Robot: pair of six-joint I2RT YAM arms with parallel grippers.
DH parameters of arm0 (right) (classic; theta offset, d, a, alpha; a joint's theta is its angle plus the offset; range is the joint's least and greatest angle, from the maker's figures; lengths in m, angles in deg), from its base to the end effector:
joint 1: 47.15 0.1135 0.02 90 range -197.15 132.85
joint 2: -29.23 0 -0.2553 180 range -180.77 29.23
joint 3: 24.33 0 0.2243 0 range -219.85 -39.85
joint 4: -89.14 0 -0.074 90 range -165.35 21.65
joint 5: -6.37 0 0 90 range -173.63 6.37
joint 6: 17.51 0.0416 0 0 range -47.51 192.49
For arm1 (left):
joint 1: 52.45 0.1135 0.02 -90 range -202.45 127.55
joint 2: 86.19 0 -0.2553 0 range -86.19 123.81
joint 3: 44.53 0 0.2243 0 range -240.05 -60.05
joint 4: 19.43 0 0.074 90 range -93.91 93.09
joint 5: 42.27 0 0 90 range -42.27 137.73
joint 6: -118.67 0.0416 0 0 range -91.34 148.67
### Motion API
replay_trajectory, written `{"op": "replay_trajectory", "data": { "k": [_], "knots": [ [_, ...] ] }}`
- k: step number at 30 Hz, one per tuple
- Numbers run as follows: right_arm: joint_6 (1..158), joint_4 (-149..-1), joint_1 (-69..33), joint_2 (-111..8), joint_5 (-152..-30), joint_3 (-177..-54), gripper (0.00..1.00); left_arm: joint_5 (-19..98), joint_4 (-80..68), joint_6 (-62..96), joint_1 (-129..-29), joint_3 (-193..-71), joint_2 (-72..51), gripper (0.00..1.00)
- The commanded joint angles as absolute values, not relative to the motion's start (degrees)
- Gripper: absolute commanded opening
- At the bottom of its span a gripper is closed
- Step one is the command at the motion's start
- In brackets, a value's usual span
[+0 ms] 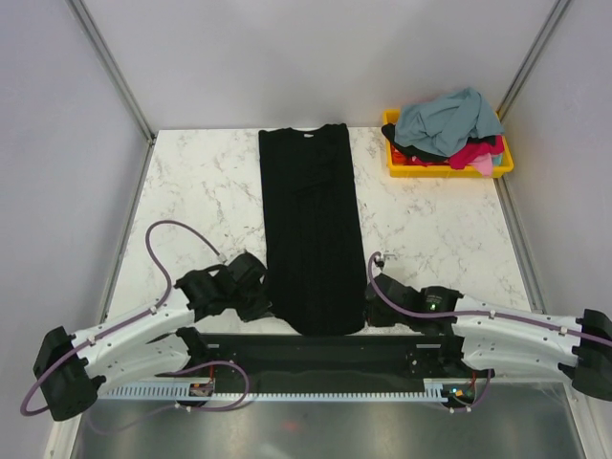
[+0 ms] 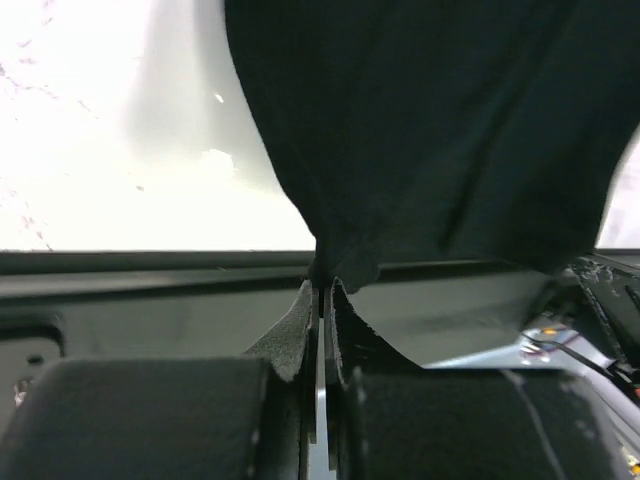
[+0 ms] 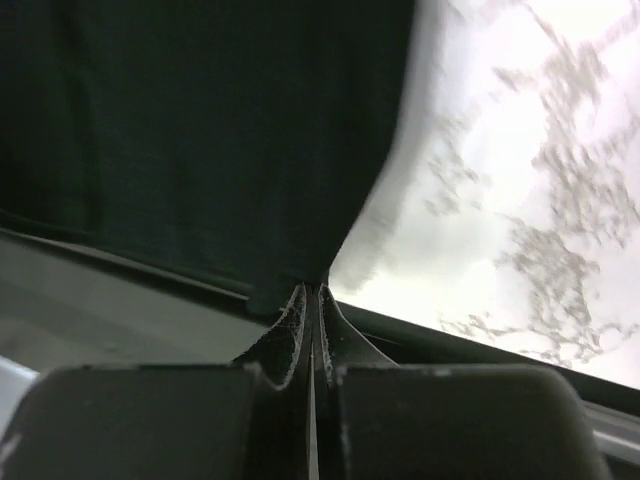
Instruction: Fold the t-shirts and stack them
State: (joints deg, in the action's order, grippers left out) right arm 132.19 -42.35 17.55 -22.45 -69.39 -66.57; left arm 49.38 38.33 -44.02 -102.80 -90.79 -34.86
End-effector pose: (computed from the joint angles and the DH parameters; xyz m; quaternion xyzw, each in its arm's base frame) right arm 0.0706 0.1255 0.1801 -0.0074 0.9543 0.1868 0.2331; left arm 0.0881 -0.1045 0.1902 -0.1916 0.9529 -0.1998 0.1243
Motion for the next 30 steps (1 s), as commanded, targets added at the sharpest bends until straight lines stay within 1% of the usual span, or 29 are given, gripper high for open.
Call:
{"op": "replay_trajectory", "data": {
  "k": [1, 2, 3, 6, 8, 9, 15, 24, 30],
  "knots": [
    [128.0, -39.6, 17.4, -25.3, -64.2, -76.4, 0.0, 52.7, 44.6, -40.9, -103.2, -101.8, -32.6, 0.02],
    [125.8, -38.6, 17.0, -27.4, -63.3, -80.0, 0.0, 54.2, 45.3, -39.3, -103.1, -104.0, -31.7, 0.02],
    [124.1, -38.5, 15.4, -28.6, -62.9, -81.7, 0.0, 54.8, 46.5, -38.4, -103.0, -107.7, -30.8, 0.02],
    [117.7, -38.5, 11.1, -33.0, -63.0, -87.8, 0.0, 57.0, 47.4, -34.8, -101.8, -114.0, -26.6, 0.02],
    [113.0, -38.9, 6.2, -35.8, -63.2, -91.9, 0.0, 56.9, 47.4, -31.5, -100.2, -116.8, -23.1, 0.02],
    [111.4, -39.1, 3.0, -36.8, -63.8, -93.3, 0.0, 56.7, 47.4, -30.3, -98.3, -119.5, -21.9, 0.02],
    [102.5, -41.8, -5.4, -46.8, -66.7, -103.3, 0.0, 53.4, 45.6, -21.0, -89.6, -129.1, -11.1, 0.02],
    [97.7, -45.7, -15.2, -63.1, -73.1, -115.8, 0.0, 48.0, 42.1, -12.7, -78.8, -140.6, 2.8, 0.02],
    [96.0, -47.1, -19.4, -72.9, -77.6, -124.3, 0.0, 46.7, 42.1, -10.4, -75.6, -148.9, 12.7, 0.02]
  ]
}}
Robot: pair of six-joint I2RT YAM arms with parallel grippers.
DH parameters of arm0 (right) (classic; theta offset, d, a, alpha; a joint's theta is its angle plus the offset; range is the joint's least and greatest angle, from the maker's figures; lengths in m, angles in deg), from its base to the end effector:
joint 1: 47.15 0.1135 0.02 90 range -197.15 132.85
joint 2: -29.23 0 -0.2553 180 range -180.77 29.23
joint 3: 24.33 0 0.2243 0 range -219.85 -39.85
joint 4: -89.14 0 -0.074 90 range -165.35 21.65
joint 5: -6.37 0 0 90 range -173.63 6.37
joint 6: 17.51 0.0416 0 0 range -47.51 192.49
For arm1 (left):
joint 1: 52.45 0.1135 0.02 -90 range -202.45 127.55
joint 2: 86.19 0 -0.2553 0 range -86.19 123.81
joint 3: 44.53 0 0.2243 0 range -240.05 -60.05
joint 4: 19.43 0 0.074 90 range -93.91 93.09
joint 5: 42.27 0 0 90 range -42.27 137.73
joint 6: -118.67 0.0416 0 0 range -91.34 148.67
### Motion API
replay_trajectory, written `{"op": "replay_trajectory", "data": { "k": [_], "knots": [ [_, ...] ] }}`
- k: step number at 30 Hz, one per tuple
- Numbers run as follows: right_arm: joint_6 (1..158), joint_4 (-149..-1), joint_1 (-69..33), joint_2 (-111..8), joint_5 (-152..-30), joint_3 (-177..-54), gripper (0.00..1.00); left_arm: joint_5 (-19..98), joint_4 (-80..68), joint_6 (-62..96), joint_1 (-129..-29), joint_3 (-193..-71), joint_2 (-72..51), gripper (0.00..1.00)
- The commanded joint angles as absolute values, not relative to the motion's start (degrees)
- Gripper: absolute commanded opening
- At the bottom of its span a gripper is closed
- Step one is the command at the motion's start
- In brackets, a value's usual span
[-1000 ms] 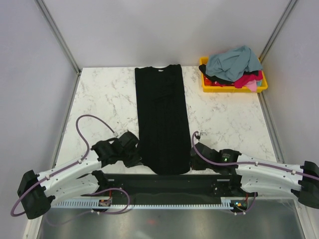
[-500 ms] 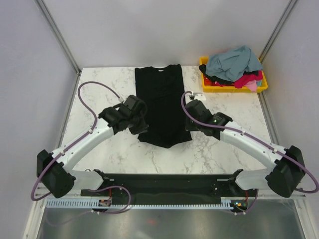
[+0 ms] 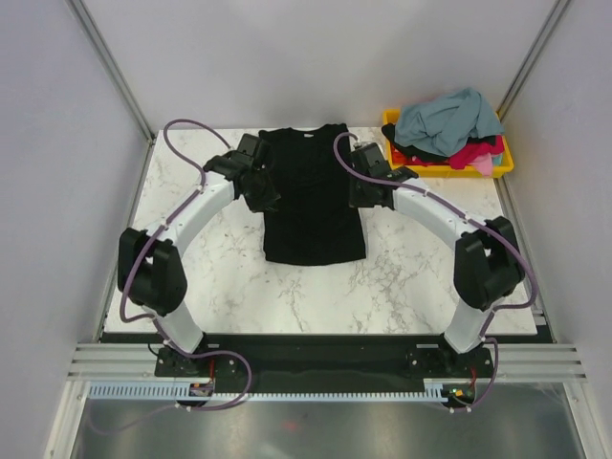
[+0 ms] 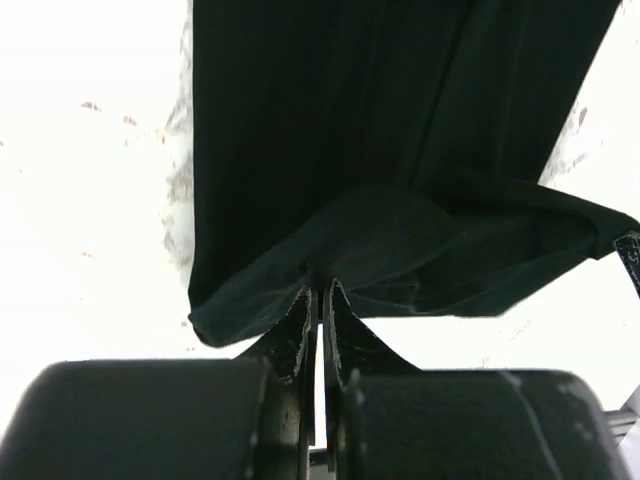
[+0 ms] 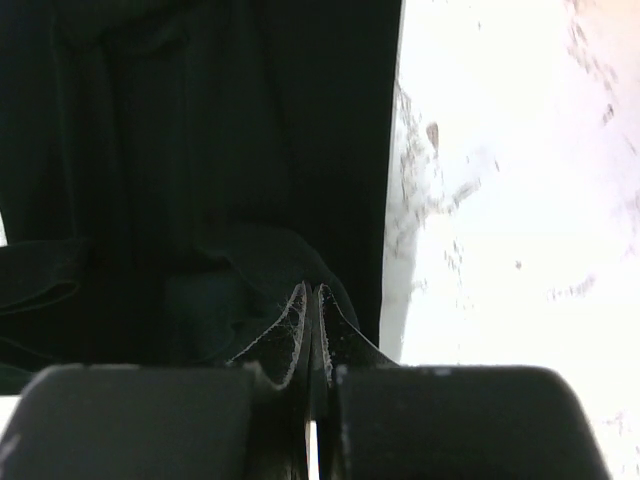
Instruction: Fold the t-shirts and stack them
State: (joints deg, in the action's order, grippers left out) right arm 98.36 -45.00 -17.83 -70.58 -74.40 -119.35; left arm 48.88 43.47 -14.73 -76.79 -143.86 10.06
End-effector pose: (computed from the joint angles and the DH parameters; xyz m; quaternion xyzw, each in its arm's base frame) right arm 0.3171 0.1705 0.2574 -0.0012 0.9390 0.0883 0.3325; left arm 0.3009 -0.1352 0.2794 -0.1624 0.9517 -0.1370 0.2215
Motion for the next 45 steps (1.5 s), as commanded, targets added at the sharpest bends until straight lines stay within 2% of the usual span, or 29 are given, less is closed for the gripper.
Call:
{"op": "replay_trajectory", "data": {
  "k": [1, 8, 19, 33, 37, 38, 40, 41, 42, 43, 44, 45],
  "knots": [
    [95.8, -47.1, -19.9, -74.0, -78.3, -125.4, 0.0, 46.2, 42.1, -10.0, -75.2, -149.8, 13.6, 0.02],
    [95.3, -47.1, -22.6, -82.4, -83.2, -133.4, 0.0, 45.1, 42.3, -8.4, -72.9, -156.3, 22.1, 0.02],
    [95.0, -47.6, -26.2, -89.2, -88.6, -138.3, 0.0, 45.9, 42.2, -7.0, -70.6, -161.4, 27.5, 0.02],
    [97.2, -46.8, -28.6, -99.3, -88.6, -144.4, 0.0, 44.2, 42.5, -6.6, -68.3, -167.4, 39.6, 0.02],
    [98.6, -45.9, -29.7, -102.1, -88.7, -147.0, 0.01, 43.6, 43.6, -6.0, -67.1, -170.3, 42.5, 0.06],
    [98.9, -45.6, -30.3, -102.6, -88.9, -147.7, 0.15, 43.5, 45.2, -6.0, -66.5, -172.5, 43.1, 0.08],
    [99.2, -45.3, -30.8, -104.1, -90.6, -150.5, 0.44, 43.5, 46.8, -6.1, -65.9, -174.6, 44.6, 0.2],
    [99.2, -44.8, -31.2, -104.6, -91.0, -152.1, 0.66, 43.4, 47.4, -6.1, -65.3, -176.2, 44.7, 0.28],
    [99.3, -44.3, -31.4, -105.2, -91.4, -153.7, 0.72, 43.2, 48.3, -6.0, -64.9, -177.0, 44.7, 0.39],
    [99.2, -42.8, -31.9, -106.0, -92.2, -157.8, 0.83, 43.2, 48.6, -6.1, -64.1, -178.3, 44.2, 0.55],
    [99.2, -42.0, -31.9, -106.5, -92.5, -159.9, 0.84, 43.2, 49.0, -6.0, -63.8, -178.8, 43.8, 0.55],
    [99.2, -41.3, -32.6, -106.7, -92.5, -161.9, 0.93, 43.6, 49.7, -6.1, -63.4, -179.3, 43.3, 0.65]
  ]
}}
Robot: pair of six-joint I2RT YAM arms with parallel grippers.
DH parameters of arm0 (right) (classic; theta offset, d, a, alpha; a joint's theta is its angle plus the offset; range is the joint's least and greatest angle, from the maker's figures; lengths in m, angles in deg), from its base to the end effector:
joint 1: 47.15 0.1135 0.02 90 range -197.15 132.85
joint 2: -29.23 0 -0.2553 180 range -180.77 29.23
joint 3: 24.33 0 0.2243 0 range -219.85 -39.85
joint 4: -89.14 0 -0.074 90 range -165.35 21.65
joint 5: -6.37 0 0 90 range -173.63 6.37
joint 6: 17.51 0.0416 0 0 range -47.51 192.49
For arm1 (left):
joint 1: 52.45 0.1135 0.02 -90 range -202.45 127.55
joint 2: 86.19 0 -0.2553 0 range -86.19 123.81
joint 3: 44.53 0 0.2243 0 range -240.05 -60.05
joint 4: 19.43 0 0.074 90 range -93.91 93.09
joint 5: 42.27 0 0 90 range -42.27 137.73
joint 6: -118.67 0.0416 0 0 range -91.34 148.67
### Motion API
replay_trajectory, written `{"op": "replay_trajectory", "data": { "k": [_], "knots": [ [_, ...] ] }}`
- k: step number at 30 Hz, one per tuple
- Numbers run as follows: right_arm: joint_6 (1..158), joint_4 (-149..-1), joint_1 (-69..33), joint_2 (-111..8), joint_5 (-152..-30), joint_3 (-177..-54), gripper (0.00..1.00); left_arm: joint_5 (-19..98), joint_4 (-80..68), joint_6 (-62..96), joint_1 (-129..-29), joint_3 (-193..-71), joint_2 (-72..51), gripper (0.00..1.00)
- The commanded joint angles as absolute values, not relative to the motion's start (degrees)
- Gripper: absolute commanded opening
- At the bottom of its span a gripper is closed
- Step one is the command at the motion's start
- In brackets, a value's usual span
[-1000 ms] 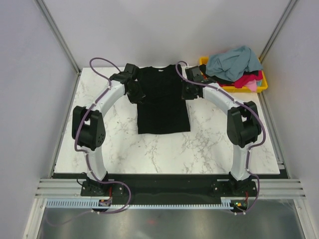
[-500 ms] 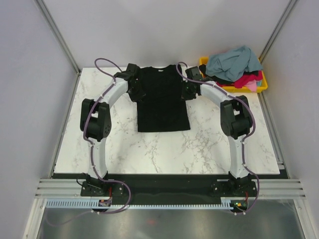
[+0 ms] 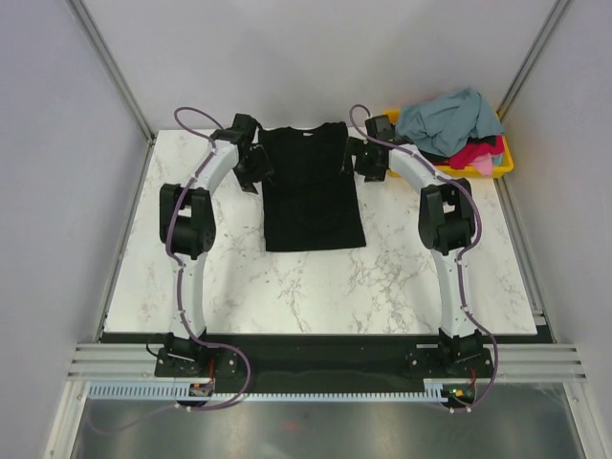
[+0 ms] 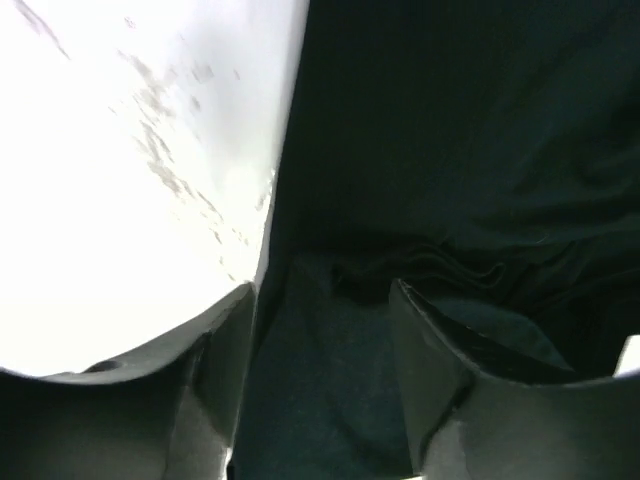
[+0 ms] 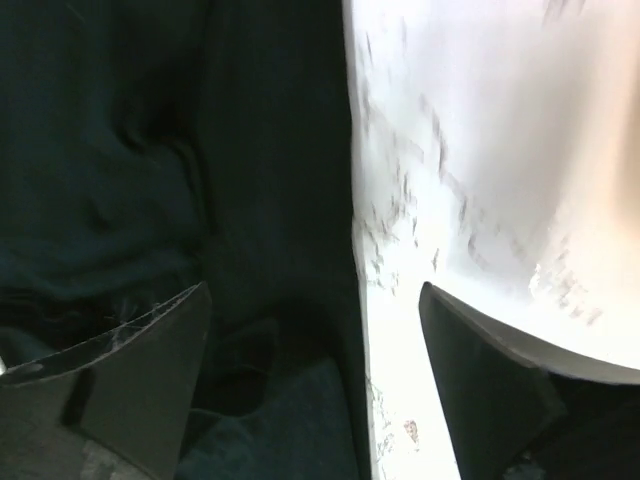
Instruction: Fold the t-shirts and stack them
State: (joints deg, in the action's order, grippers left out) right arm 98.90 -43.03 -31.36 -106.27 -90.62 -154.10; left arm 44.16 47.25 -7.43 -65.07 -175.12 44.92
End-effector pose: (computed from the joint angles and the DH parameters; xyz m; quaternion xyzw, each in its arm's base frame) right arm 0.4737 0.1392 0.1773 0.0688 0.9458 0.1664 0.2703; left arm 0.4453 -0.1024 0.1973 -0.1933 0.9606 -0.1093 0.1674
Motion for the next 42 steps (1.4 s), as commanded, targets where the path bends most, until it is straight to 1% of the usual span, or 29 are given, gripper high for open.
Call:
{"op": "replay_trajectory", "data": {
  "k": [1, 3, 4, 6, 7, 8, 9, 10, 11, 12, 13, 14, 16, 17, 20, 26, 31, 32, 36, 37, 39, 40, 42],
  "knots": [
    [99.1, -39.9, -32.9, -106.7, -92.5, -165.5, 0.94, 43.8, 49.8, -6.1, -62.4, -179.6, 41.8, 0.71],
    [99.2, -39.1, -33.7, -104.7, -92.5, -167.1, 0.95, 43.9, 50.0, -5.4, -61.7, -180.5, 40.1, 0.82],
    [99.1, -39.1, -34.1, -103.3, -92.4, -165.9, 0.95, 44.6, 50.2, -4.5, -61.4, -180.5, 39.2, 0.83],
    [98.1, -39.2, -33.9, -98.3, -91.4, -162.6, 0.95, 46.8, 51.1, -3.6, -61.1, -180.3, 36.3, 0.83],
    [97.7, -40.5, -33.8, -96.1, -91.2, -156.5, 0.94, 47.0, 51.4, -3.6, -61.2, -179.3, 35.0, 0.83],
    [97.6, -42.2, -33.4, -93.6, -91.1, -152.2, 0.9, 46.9, 51.2, -3.6, -61.2, -176.1, 31.9, 0.82],
    [97.6, -44.1, -33.0, -88.5, -91.3, -147.7, 0.88, 47.1, 51.0, -3.6, -61.5, -174.0, 30.5, 0.78],
    [97.7, -47.8, -32.7, -86.0, -91.5, -139.5, 0.86, 47.5, 50.3, -3.6, -62.2, -169.3, 28.8, 0.77],
    [98.0, -49.8, -31.5, -83.9, -92.0, -135.7, 0.63, 47.6, 49.6, -3.7, -62.6, -166.7, 25.9, 0.74],
    [98.8, -51.6, -30.7, -80.7, -93.7, -132.4, 0.51, 47.4, 48.4, -3.9, -63.0, -163.8, 24.1, 0.73],
    [99.0, -54.3, -29.8, -79.9, -94.8, -128.0, 0.44, 45.7, 47.0, -4.3, -63.8, -157.8, 22.6, 0.71],
    [99.1, -54.9, -27.7, -79.5, -95.8, -126.9, 0.37, 44.6, 43.5, -4.7, -64.0, -154.9, 19.3, 0.69],
    [99.1, -55.0, -25.5, -80.7, -98.1, -126.2, 0.34, 40.0, 39.7, -6.0, -65.1, -147.3, 16.8, 0.68],
    [99.2, -55.1, -23.7, -81.5, -98.8, -126.4, 0.32, 38.9, 36.1, -6.4, -65.5, -145.3, 15.8, 0.68],
    [100.7, -55.5, -22.4, -85.2, -100.5, -128.1, 0.29, 35.7, 33.5, -7.8, -67.0, -140.8, 14.5, 0.66],
    [101.2, -55.2, -23.2, -95.5, -102.1, -136.0, 0.29, 34.7, 32.7, -8.2, -68.3, -136.2, 13.3, 0.63],
    [101.0, -52.1, -24.8, -104.7, -102.4, -148.0, 0.3, 35.2, 32.3, -7.7, -68.3, -133.4, 10.8, 0.63],
    [101.3, -50.8, -25.0, -107.4, -103.3, -152.2, 0.3, 35.2, 32.3, -7.5, -68.3, -133.1, 10.5, 0.63],
    [101.7, -48.6, -25.4, -112.4, -106.8, -160.8, 0.32, 35.7, 32.4, -7.4, -68.3, -131.9, 9.7, 0.63],
    [101.8, -48.5, -25.4, -112.8, -107.2, -161.7, 0.36, 35.8, 32.3, -7.4, -68.3, -131.5, 9.6, 0.62],
    [101.3, -48.1, -25.5, -112.5, -108.4, -162.8, 0.46, 36.6, 32.2, -7.5, -68.3, -130.6, 9.0, 0.62],
    [100.9, -48.1, -25.4, -111.8, -108.8, -162.6, 0.6, 36.8, 32.1, -7.4, -68.3, -130.4, 8.9, 0.62],
    [100.1, -48.1, -25.5, -108.5, -108.1, -160.0, 0.7, 37.1, 31.5, -7.5, -68.3, -129.4, 8.7, 0.62]
  ]
}}
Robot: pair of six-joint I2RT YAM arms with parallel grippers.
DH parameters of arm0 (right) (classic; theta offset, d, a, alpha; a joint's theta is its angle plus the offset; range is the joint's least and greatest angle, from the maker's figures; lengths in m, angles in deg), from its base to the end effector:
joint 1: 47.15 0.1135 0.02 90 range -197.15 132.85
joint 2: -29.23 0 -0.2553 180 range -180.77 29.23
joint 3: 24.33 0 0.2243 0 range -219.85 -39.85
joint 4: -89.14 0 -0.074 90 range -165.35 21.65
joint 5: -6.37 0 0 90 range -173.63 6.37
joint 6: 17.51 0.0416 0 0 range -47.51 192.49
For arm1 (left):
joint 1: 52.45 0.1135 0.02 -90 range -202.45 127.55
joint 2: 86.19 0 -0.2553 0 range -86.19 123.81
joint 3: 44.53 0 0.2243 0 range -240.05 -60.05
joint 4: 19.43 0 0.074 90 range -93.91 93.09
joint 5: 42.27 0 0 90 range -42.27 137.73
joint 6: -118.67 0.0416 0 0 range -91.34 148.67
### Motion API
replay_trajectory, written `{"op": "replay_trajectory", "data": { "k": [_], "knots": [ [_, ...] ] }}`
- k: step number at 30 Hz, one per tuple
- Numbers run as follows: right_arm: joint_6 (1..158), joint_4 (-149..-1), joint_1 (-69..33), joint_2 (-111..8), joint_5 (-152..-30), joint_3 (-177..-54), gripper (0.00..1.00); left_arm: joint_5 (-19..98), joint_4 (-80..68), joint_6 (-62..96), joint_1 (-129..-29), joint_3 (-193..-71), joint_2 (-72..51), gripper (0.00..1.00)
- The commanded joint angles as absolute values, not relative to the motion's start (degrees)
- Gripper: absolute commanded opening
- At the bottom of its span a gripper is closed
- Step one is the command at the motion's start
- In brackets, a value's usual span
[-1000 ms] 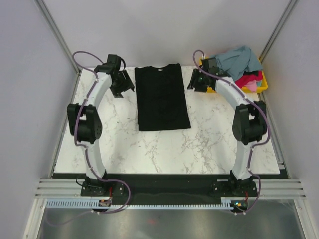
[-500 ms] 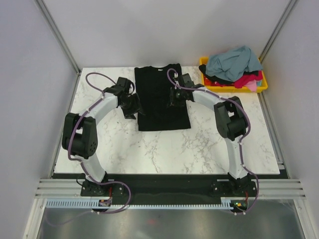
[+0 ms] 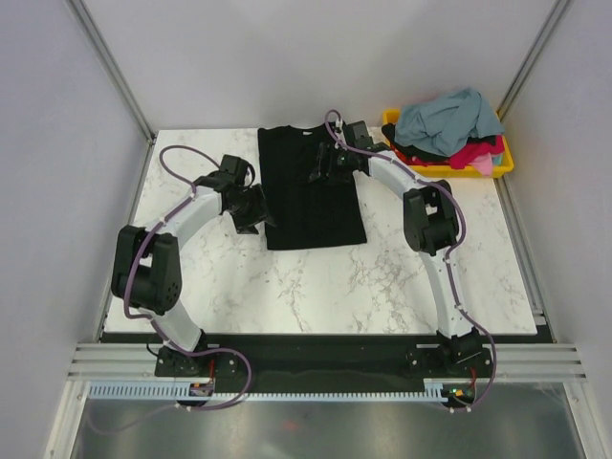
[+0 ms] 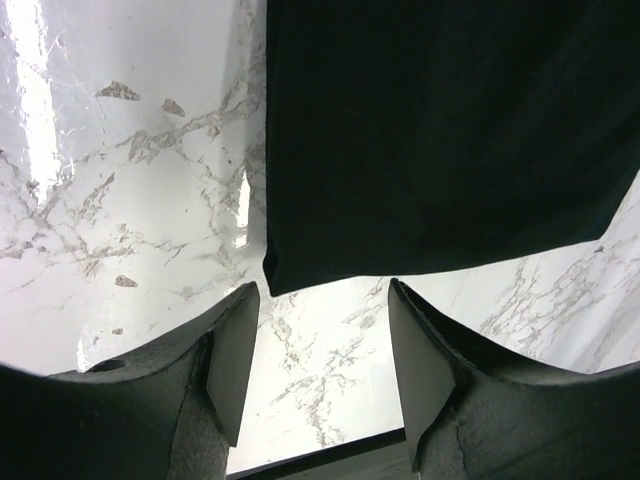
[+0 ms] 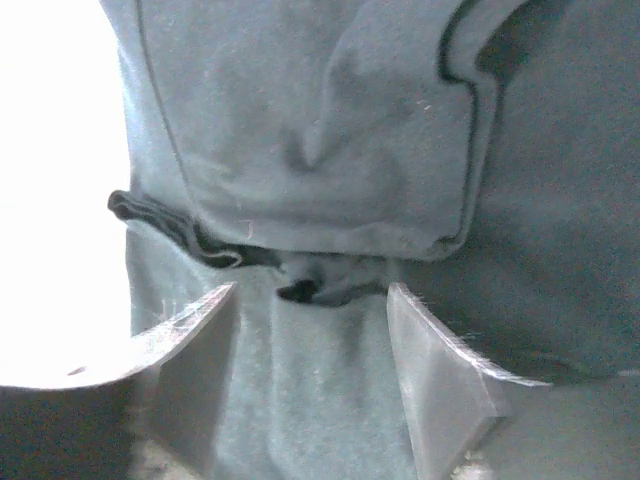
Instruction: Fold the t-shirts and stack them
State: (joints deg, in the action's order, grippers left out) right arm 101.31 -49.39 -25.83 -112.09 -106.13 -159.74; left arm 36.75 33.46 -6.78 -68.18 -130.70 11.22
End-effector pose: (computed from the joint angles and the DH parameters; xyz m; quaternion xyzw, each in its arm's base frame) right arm 0.4773 0.2034 0.1672 -0.0110 0.9164 0.3157 0.2458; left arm 0.3088 -0.0952 0.2196 -0.1450 0.9595 -0.1803 0.1607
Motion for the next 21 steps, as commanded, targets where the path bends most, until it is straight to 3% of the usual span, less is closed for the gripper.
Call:
{"op": "replay_trajectory", "data": {
  "k": [1, 5, 11, 15, 21],
  "knots": [
    [99.1, -48.2, -26.0, -107.0, -107.5, -158.6, 0.76, 37.2, 31.2, -7.5, -68.3, -129.0, 8.7, 0.62],
    [96.9, -48.7, -28.9, -95.4, -102.2, -146.7, 0.8, 37.9, 29.1, -7.5, -68.3, -126.9, 8.6, 0.63],
    [96.0, -57.8, -35.5, -78.6, -101.2, -118.0, 0.8, 36.3, 24.1, -8.0, -68.3, -122.4, 8.3, 0.69],
    [97.4, -63.3, -35.7, -75.7, -104.6, -105.4, 0.78, 35.5, 20.3, -9.0, -68.3, -118.9, 8.0, 0.7],
    [100.6, -69.8, -35.6, -75.3, -110.2, -96.8, 0.72, 35.1, 17.0, -10.7, -68.3, -115.3, 9.3, 0.68]
  ]
}}
